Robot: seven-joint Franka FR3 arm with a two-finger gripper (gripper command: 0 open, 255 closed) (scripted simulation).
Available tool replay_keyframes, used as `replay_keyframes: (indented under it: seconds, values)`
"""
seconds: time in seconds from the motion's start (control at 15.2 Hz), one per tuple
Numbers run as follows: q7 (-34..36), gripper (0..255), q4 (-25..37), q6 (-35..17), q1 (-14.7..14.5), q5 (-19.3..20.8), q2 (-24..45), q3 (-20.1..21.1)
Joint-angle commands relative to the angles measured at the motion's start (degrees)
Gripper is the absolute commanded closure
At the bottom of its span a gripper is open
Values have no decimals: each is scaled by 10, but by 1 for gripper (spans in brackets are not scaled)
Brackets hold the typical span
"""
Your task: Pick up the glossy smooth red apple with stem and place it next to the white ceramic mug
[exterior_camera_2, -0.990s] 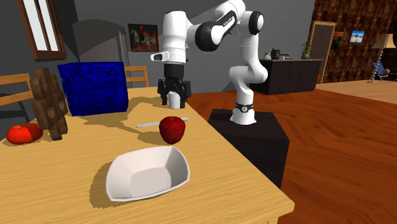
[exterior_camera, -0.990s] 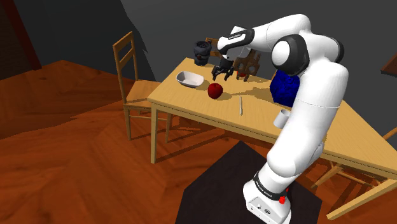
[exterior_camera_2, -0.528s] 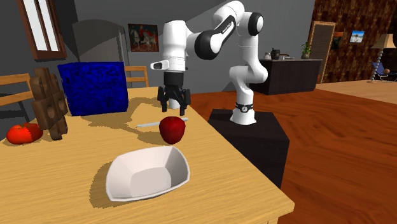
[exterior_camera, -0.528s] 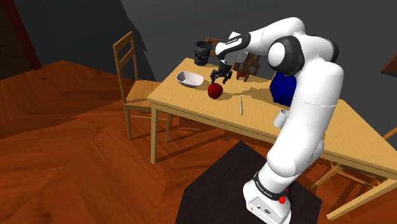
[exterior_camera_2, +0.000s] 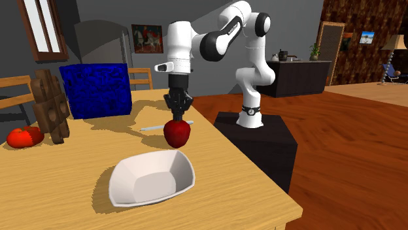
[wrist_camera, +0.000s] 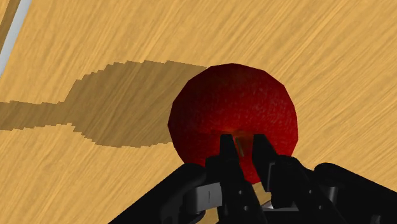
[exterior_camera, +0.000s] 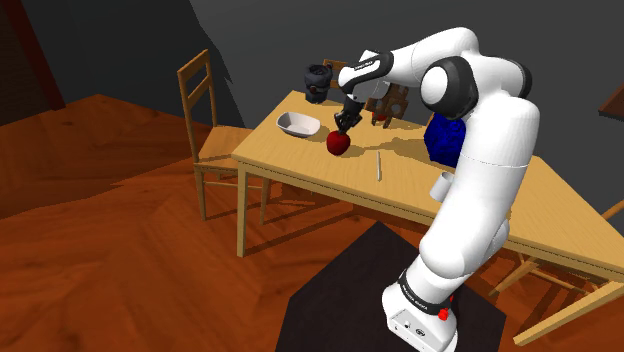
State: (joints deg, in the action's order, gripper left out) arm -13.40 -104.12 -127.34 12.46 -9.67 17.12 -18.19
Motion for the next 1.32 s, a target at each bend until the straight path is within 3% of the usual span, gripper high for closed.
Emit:
replay_keyframes:
  seconds: [0.0,0.4,1.25]
  values:
    - [0,255,0,0,0,0,0,0]
    - [0,255,0,0,0,0,0,0]
    - [14,255,60,89,-3,18,-31,-6]
